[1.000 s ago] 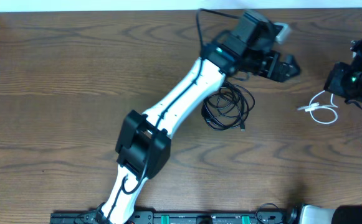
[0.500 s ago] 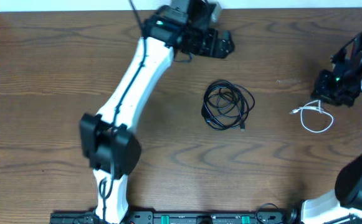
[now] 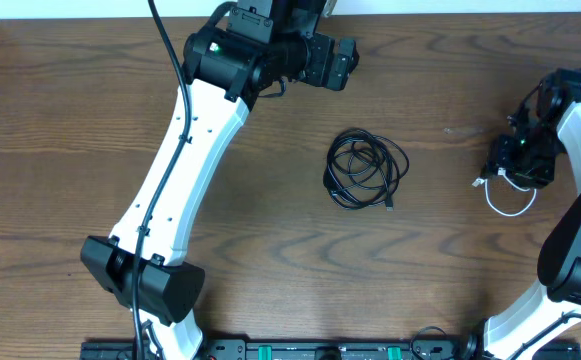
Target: Untangle cables
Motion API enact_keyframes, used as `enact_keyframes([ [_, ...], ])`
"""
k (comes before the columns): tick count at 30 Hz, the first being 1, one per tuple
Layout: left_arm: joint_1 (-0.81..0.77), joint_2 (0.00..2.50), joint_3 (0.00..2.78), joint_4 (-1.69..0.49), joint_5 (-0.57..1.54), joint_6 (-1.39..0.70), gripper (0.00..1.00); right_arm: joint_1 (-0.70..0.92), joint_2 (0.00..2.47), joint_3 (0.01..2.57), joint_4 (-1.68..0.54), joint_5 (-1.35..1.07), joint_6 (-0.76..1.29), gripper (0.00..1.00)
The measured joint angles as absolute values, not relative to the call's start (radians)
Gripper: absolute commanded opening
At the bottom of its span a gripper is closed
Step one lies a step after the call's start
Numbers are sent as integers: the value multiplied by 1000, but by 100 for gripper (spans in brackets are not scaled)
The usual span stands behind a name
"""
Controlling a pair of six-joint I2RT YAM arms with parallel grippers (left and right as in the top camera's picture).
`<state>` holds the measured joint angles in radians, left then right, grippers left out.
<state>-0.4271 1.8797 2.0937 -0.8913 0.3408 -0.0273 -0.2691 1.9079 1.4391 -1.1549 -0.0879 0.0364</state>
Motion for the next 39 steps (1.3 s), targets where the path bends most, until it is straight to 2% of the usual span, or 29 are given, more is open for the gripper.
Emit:
enact_keyframes([
  [6,-427,1880,2094,-891,334,-25,99,-269,1908,1394,-1056,-66,29,57],
  [12,-427,1880,2094,-891,334,-25,99,-269,1908,1392,-995,-62,54,49],
  [24,-427,1880,2094,-891,334,-25,99,-265,1820,1391,-1007,-75,84,59],
  [26,-427,1880,2094,-891,334,-25,98,-265,1765,1391,-1008,-75,54,69],
  [35,-427,1880,2094,-894,334,-25,99,-265,1815,1337,-902,-25,-133,70],
  [37,-427,1880,2094,-894,334,-24,98,-265,1850,1316,-873,-21,-151,64],
  [38,-427,1880,2094,-894,334,-25,99,-265,1870,1301,-850,-20,-160,56],
  [39,-427,1880,2094,-894,334,-24,98,-265,1891,1285,-825,-17,-170,41],
])
